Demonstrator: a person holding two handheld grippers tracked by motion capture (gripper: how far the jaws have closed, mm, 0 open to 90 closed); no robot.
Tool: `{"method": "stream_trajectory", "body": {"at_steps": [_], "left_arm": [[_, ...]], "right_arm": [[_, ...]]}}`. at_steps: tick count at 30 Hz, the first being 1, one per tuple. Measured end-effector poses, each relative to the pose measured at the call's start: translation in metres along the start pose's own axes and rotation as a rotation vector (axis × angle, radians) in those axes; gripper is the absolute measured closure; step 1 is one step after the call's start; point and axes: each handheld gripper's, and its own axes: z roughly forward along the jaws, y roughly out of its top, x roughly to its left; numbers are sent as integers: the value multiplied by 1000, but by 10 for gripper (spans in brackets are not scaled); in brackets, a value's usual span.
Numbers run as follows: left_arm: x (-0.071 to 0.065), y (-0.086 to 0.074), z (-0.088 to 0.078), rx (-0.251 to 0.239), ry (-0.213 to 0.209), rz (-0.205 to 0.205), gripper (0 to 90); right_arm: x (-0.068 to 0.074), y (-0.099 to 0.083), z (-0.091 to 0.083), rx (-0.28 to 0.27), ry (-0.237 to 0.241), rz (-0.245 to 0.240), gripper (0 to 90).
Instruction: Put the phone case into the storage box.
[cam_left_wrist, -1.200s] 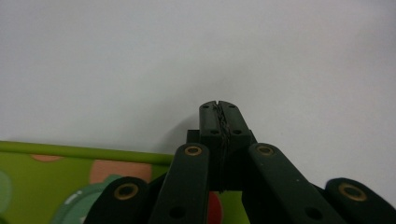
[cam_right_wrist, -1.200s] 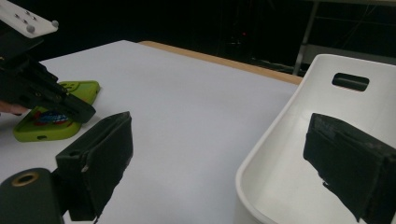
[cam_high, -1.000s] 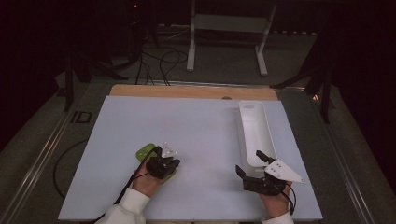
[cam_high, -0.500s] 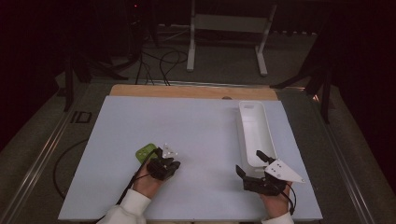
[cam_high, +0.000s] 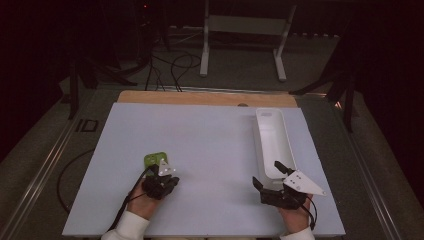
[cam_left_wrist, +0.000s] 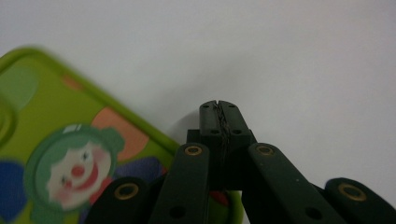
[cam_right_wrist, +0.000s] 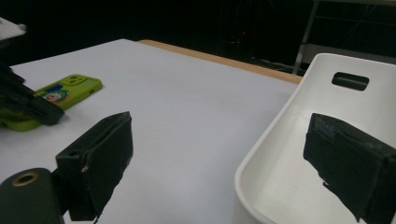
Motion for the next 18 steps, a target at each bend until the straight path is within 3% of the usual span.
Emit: {"method": "stream_trajectory", "body": {"at_steps": [7,13,16,18], "left_arm": [[25,-22,-20,-11,57,-63,898],[45,-37,-35,-41,105,-144,897],[50,-41,-37,-53,113,-166,897],[50,-41,-37,-52,113,-157,896]], "right_arm": [[-3,1,2,1,-9,-3,82],[-6,2,4,5,-13,-2,82],[-8,2,5,9,-15,-9,82],[-10,3,5,9,-17,-6,82]]}}
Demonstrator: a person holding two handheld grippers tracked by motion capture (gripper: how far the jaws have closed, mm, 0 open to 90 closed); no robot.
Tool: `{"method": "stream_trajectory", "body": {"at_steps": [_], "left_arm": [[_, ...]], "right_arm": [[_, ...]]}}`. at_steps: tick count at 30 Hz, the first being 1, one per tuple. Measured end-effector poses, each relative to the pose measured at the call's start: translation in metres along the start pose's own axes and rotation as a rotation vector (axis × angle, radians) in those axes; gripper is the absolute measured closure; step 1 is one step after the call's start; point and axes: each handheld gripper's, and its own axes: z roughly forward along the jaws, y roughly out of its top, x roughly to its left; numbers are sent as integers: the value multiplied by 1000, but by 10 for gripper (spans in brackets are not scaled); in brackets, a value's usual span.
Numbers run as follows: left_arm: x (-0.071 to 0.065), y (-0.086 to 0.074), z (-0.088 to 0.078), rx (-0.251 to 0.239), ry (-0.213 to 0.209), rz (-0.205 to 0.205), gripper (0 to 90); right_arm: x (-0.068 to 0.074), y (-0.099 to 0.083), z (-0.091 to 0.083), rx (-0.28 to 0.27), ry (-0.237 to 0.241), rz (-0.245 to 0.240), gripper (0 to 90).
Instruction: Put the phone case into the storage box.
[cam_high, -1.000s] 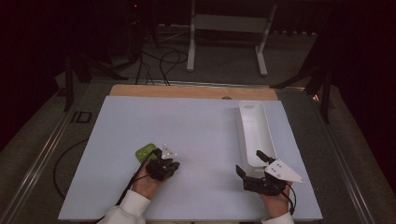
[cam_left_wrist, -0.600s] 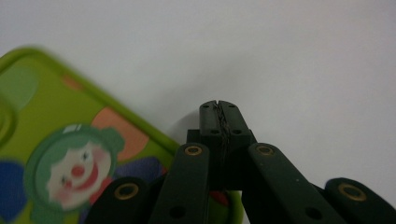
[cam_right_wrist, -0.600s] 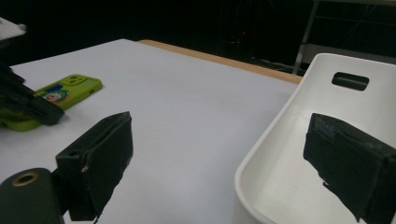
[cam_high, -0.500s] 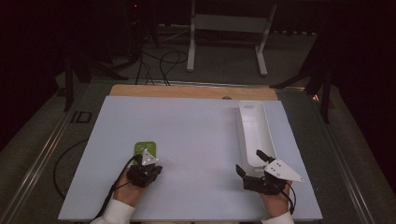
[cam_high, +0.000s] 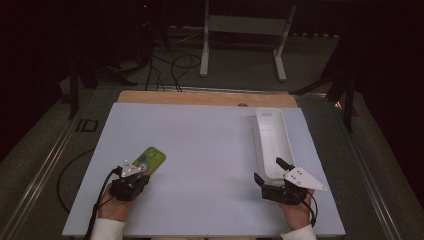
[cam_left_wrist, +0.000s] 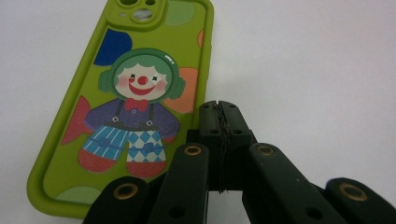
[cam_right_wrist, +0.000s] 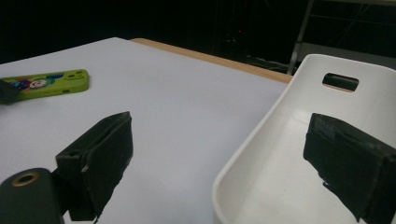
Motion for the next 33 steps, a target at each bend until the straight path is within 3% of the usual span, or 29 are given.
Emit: {"method": "stream_trajectory", "body": {"at_steps": [4,12,13,22,24,25,27,30,31,32,33], "left_arm": [[-1,0,2,-8,-11,3,878],[-4,4,-10,-102,-42,45,799],[-3,4,-16,-149,-54,56,799],[2,0,-47,-357,-70,96,611],[3,-1,-50,-377,-69,97,587],[7,-2,-57,-417,-99,93,587],[9,-4,-63,-449,-82,89,455],[12,-5,-67,-466,-100,78,297],[12,-5,-67,-466,-100,78,297],[14,-8,-72,-472,-59,74,191],[15,-9,-73,-477,-49,68,152]], "right_arm": [[-3,1,1,2,-2,-4,82],[-6,1,3,12,-1,-2,82],[-7,2,3,13,1,-4,82],[-9,0,3,4,10,-11,86],[-9,0,3,2,14,-12,86],[-9,0,2,3,18,-13,86],[-9,-1,2,5,20,-9,85],[-9,-1,2,4,17,-4,85],[-10,-1,1,1,20,-2,85],[-10,-1,0,-3,20,0,85],[-10,-1,0,-5,22,2,85]]}}
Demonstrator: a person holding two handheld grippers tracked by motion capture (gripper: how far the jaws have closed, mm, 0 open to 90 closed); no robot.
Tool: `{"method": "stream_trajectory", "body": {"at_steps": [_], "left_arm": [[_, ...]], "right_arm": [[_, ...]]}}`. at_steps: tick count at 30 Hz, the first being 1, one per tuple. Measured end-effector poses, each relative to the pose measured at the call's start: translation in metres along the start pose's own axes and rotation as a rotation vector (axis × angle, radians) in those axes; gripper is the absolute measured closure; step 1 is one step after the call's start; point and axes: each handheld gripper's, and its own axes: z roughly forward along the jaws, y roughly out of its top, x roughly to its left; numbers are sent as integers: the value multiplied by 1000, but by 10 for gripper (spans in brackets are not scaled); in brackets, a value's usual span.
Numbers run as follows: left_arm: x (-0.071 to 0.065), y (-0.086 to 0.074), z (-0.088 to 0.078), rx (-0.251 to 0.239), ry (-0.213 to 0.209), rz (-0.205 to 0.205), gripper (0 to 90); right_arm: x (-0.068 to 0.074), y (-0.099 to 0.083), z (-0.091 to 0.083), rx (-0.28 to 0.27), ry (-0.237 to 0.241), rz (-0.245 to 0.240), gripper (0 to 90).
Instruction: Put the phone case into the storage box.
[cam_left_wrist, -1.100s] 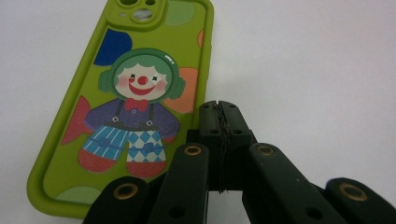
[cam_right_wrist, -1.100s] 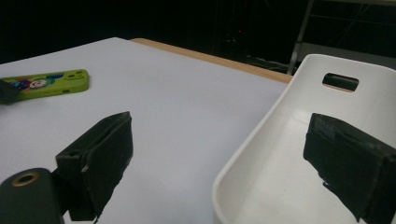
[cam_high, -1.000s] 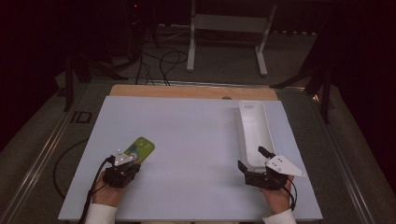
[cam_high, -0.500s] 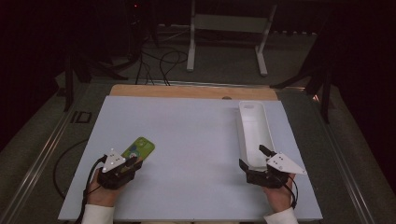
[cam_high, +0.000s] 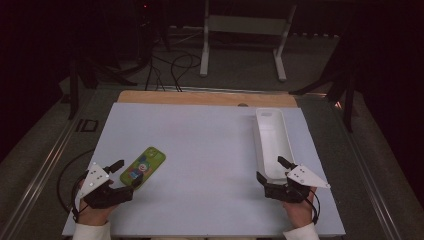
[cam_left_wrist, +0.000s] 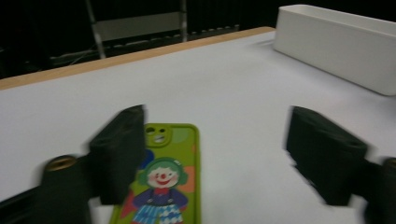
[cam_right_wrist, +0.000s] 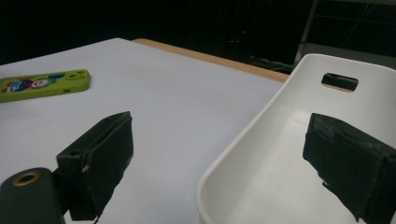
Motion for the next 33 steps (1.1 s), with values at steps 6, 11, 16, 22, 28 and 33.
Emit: {"method": "stream_trajectory", "body": {"at_steps": [6,11,16,22,28,33], "left_arm": [[6,-2,-4,2,33,-1,38],[9,-2,-6,-25,41,-18,0],[11,-2,-7,-38,34,-21,0],[12,-1,-7,-31,26,-26,0],[13,-1,-6,2,20,-19,0],[12,0,-5,18,30,-19,0]], "right_arm": [[-1,-2,-3,-16,17,15,85],[-2,-3,-6,-41,45,34,84],[-1,-6,-6,-34,54,35,84],[-1,-7,-5,-29,57,29,84],[-1,-8,-5,-26,55,29,84],[-1,-8,-5,-22,51,27,84]]}}
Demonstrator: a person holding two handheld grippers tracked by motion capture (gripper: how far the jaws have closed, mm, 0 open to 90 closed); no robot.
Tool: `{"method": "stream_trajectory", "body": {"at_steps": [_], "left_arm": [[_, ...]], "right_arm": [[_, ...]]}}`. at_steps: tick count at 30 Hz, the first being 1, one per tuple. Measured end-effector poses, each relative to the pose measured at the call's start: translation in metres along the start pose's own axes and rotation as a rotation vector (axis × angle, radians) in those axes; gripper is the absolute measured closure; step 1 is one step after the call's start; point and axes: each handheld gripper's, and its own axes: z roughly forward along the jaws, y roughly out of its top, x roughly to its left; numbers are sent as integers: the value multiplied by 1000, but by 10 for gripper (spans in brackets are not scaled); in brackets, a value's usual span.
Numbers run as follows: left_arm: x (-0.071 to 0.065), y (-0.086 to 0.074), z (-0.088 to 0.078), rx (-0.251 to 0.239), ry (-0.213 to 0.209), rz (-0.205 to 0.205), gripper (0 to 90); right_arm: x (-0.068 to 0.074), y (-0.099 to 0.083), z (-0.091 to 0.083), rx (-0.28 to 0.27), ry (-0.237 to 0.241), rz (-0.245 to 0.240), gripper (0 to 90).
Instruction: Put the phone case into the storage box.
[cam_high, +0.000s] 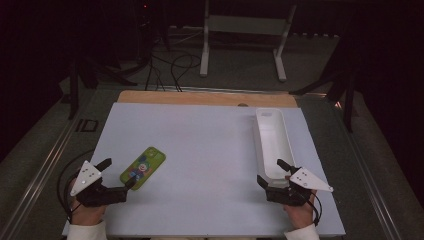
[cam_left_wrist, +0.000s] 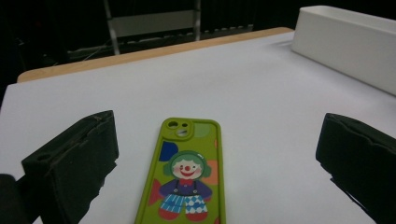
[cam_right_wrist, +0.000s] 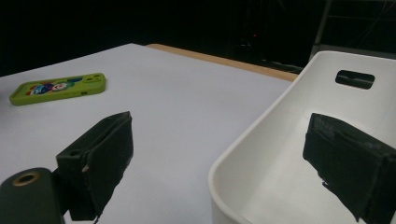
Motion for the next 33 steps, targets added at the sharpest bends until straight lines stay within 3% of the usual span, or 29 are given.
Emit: {"method": "stream_trajectory", "body": {"at_steps": [15,20,24,29,33], "left_arm": [[0,11,17,148,1,55,0],[-1,15,29,212,19,89,0],[1,16,37,264,23,98,0],[4,15,46,333,69,104,0],[6,13,52,380,72,108,0]], "right_arm": [[0,-1,0,8,-22,7,85],[0,-1,1,11,-23,5,84],[0,-1,0,13,-29,8,85],[0,-1,1,16,-30,8,84],[0,-1,1,18,-29,4,85]]}}
